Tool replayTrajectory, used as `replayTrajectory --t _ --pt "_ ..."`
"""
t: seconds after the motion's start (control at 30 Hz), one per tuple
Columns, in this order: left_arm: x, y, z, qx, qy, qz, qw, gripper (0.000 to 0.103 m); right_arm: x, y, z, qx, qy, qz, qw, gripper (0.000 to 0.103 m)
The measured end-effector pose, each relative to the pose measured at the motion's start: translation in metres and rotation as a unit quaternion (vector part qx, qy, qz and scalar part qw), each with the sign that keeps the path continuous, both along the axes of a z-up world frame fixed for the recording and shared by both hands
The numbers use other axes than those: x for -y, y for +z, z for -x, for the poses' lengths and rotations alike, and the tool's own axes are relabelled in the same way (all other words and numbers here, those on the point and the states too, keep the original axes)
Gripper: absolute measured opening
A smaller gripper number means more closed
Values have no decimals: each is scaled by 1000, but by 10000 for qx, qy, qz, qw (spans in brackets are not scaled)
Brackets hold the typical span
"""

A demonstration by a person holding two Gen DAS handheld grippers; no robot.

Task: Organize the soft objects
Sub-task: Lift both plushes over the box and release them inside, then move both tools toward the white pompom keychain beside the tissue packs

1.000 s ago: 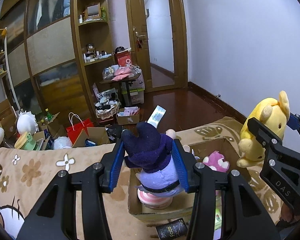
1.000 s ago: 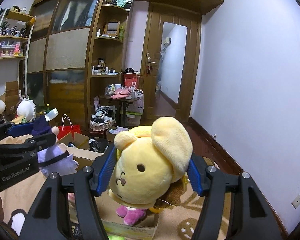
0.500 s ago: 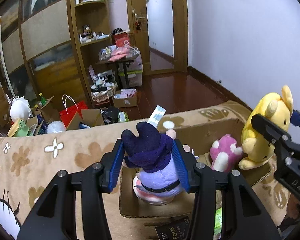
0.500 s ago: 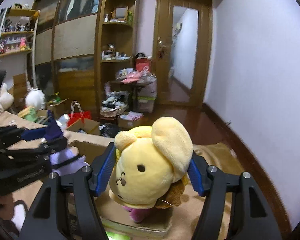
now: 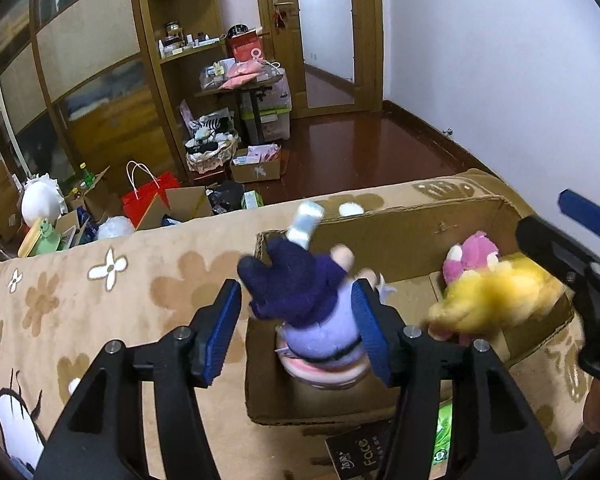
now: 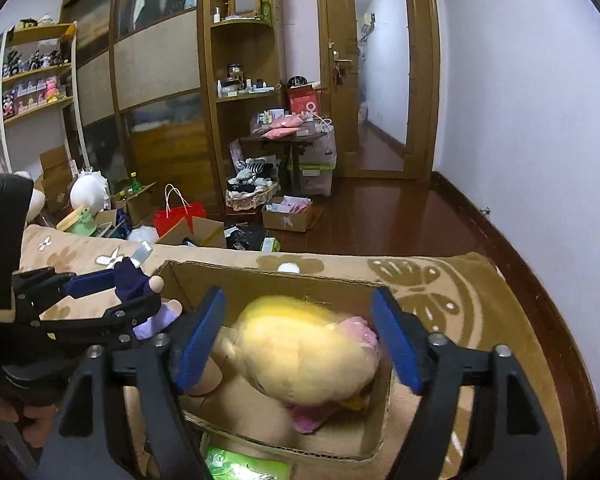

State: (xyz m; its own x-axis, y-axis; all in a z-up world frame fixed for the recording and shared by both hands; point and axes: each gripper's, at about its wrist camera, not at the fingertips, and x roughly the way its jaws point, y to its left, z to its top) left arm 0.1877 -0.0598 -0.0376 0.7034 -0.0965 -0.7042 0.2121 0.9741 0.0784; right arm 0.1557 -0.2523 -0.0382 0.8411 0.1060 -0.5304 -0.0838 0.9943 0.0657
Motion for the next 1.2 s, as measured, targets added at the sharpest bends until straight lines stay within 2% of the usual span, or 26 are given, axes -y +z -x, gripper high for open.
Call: replayTrajectory --t 0.1,0.2,0.33,0.53,0.6,0.77,1.07,1.2 --pt "-4 -1 1 -61 52 19 10000 71 1 3 2 39 -10 -5 10000 90" --pt "-8 0 4 -70 81 31 9999 77 2 7 4 20 -35 -65 10000 91" --pt "-13 5 14 -66 161 18 9998 91 3 16 11 62 -96 -143 9998 103" --pt "-18 16 33 -51 189 -93 9998 93 6 29 27 58 -110 -208 9997 103" --pt "-19 22 41 -18 216 -79 9997 98 8 35 33 49 -160 -182 9997 103" --pt "-23 35 65 57 266 -85 9996 100 10 36 42 -422 -98 -187 9989 103" --pt "-27 40 108 -22 259 -155 9995 100 6 45 89 -98 -349 108 9993 103" --pt "-24 39 128 -199 191 -126 9995 100 3 49 105 -27 -380 199 9991 103"
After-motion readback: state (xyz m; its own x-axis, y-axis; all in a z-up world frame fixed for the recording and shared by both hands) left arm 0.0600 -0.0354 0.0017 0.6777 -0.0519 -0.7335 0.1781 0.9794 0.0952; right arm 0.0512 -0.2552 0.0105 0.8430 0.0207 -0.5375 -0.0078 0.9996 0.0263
